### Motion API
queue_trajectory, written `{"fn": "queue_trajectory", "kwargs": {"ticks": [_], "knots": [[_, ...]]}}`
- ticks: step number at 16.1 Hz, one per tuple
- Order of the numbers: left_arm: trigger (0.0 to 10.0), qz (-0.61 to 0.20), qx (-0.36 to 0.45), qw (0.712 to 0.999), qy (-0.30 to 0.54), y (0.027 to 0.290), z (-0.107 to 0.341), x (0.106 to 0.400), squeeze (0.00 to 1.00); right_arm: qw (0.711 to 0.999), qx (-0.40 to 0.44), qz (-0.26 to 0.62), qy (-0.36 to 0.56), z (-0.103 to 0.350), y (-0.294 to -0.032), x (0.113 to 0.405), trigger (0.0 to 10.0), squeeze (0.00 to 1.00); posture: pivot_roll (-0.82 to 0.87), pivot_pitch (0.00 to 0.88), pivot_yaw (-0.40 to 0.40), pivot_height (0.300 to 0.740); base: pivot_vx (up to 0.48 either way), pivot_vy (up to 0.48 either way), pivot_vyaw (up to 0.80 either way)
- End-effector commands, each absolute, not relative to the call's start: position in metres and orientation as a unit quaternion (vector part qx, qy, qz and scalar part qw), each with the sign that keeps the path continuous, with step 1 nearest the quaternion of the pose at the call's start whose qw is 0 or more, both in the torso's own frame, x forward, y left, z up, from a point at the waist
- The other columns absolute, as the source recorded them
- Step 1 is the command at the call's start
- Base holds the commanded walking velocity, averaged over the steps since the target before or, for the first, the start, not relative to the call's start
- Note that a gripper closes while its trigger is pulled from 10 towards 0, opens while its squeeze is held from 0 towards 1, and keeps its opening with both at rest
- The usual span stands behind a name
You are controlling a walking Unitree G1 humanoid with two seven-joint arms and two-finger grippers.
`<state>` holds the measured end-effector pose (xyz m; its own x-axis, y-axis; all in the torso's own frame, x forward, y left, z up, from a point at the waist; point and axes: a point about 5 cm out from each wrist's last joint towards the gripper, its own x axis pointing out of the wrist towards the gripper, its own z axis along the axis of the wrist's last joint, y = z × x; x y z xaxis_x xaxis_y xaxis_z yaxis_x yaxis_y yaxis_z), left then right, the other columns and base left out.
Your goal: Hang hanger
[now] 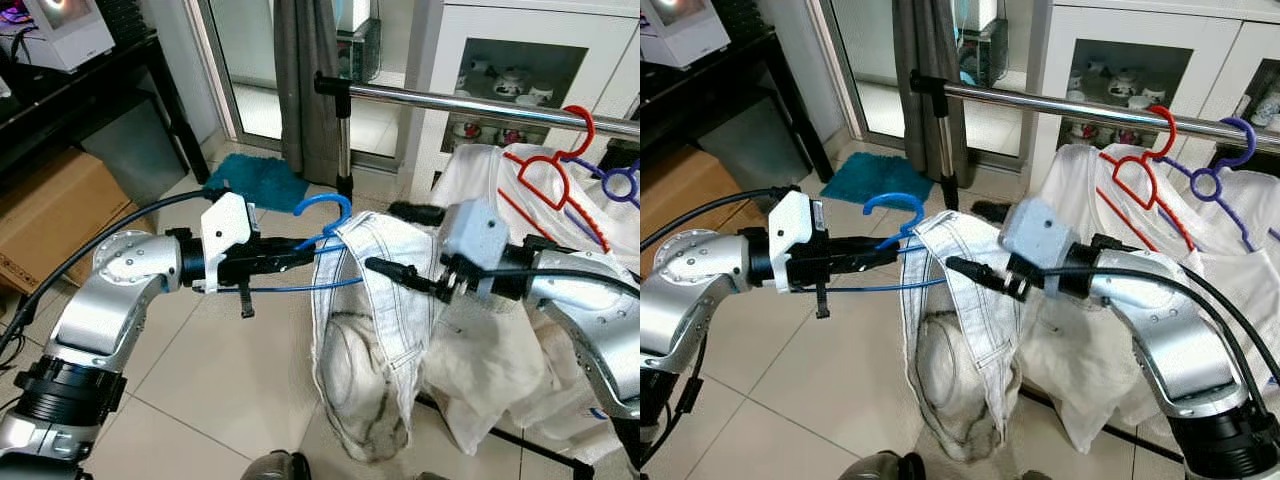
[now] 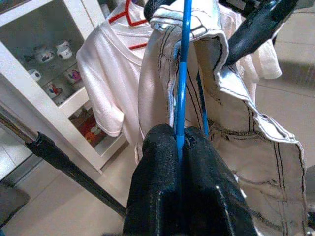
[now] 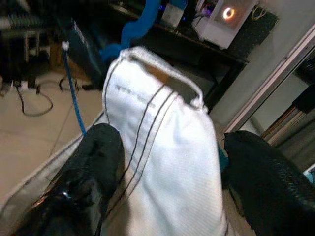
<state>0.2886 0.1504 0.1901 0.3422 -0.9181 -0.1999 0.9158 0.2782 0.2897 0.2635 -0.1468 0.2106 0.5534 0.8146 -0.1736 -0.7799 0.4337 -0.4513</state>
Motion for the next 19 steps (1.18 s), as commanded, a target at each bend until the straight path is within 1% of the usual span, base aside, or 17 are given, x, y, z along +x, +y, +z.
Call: {"fn": "queue_trajectory", "kwargs": {"ticks": [1, 3, 4, 5, 6, 7, 9, 10, 11, 14, 16, 17, 18, 19], "knots": [[0.0, -0.559, 0.186, 0.807, -0.040, 0.150, 0.202, 0.289, 0.00, 0.846, -0.245, 0.470, -0.060, 0.221, -0.143, 0.263, 10.0, 1.00, -0.06, 0.045, 0.133, 0.740, 0.000, 0.000, 0.00], [0.0, -0.548, 0.183, 0.815, -0.044, 0.147, 0.202, 0.291, 0.00, 0.858, -0.245, 0.446, -0.071, 0.221, -0.142, 0.263, 10.0, 1.00, -0.06, 0.047, 0.137, 0.740, 0.000, 0.000, 0.00], [0.0, -0.542, 0.182, 0.819, -0.045, 0.147, 0.202, 0.292, 0.00, 0.857, -0.239, 0.452, -0.064, 0.218, -0.139, 0.260, 10.0, 0.00, -0.06, 0.049, 0.139, 0.740, 0.000, 0.000, 0.00], [0.0, -0.534, 0.181, 0.825, -0.044, 0.146, 0.202, 0.293, 0.00, 0.857, -0.228, 0.459, -0.061, 0.217, -0.134, 0.255, 10.0, 0.00, -0.06, 0.053, 0.140, 0.740, 0.000, 0.000, 0.00], [0.0, -0.527, 0.179, 0.830, -0.045, 0.146, 0.202, 0.293, 0.00, 0.862, -0.227, 0.449, -0.058, 0.215, -0.132, 0.254, 10.0, 0.00, -0.06, 0.056, 0.141, 0.740, 0.000, 0.000, 0.00], [0.0, -0.520, 0.177, 0.834, -0.045, 0.146, 0.202, 0.294, 0.00, 0.872, -0.228, 0.430, -0.051, 0.214, -0.131, 0.255, 10.0, 0.00, -0.06, 0.059, 0.142, 0.740, 0.000, 0.000, 0.00], [0.0, -0.513, 0.168, 0.840, -0.050, 0.145, 0.203, 0.292, 0.00, 0.883, -0.239, 0.401, -0.053, 0.211, -0.124, 0.254, 10.0, 0.00, -0.06, 0.068, 0.138, 0.740, 0.000, 0.000, 0.00], [0.0, -0.511, 0.163, 0.843, -0.052, 0.145, 0.204, 0.291, 0.00, 0.892, -0.239, 0.380, -0.056, 0.210, -0.122, 0.255, 10.0, 0.00, -0.06, 0.070, 0.138, 0.740, 0.000, 0.000, 0.00], [0.0, -0.507, 0.156, 0.846, -0.054, 0.144, 0.205, 0.289, 0.00, 0.907, -0.237, 0.342, -0.062, 0.210, -0.118, 0.256, 10.0, 0.00, -0.06, 0.070, 0.138, 0.740, 0.000, 0.000, 0.00], [0.0, -0.504, 0.142, 0.850, -0.059, 0.142, 0.206, 0.285, 0.00, 0.915, -0.271, 0.284, -0.088, 0.209, -0.109, 0.262, 10.0, 0.00, -0.04, 0.078, 0.137, 0.740, 0.000, 0.000, 0.00], [0.0, -0.502, 0.140, 0.851, -0.059, 0.141, 0.207, 0.285, 0.00, 0.922, -0.270, 0.262, -0.095, 0.209, -0.106, 0.263, 10.0, 0.00, -0.04, 0.077, 0.135, 0.740, 0.000, 0.000, 0.00], [0.0, -0.500, 0.139, 0.853, -0.058, 0.141, 0.207, 0.284, 0.00, 0.927, -0.255, 0.256, -0.100, 0.211, -0.104, 0.263, 5.6, 0.00, -0.04, 0.078, 0.134, 0.740, 0.000, 0.000, 0.00], [0.0, -0.499, 0.139, 0.854, -0.057, 0.142, 0.207, 0.284, 0.00, 0.929, -0.250, 0.254, -0.102, 0.212, -0.103, 0.262, 3.6, 0.00, -0.04, 0.077, 0.134, 0.740, 0.000, 0.000, 0.00], [0.0, -0.497, 0.139, 0.855, -0.055, 0.143, 0.207, 0.283, 0.00, 0.928, -0.249, 0.254, -0.106, 0.213, -0.103, 0.262, 1.0, 0.00, -0.04, 0.079, 0.135, 0.740, 0.000, 0.000, 0.00]]}}
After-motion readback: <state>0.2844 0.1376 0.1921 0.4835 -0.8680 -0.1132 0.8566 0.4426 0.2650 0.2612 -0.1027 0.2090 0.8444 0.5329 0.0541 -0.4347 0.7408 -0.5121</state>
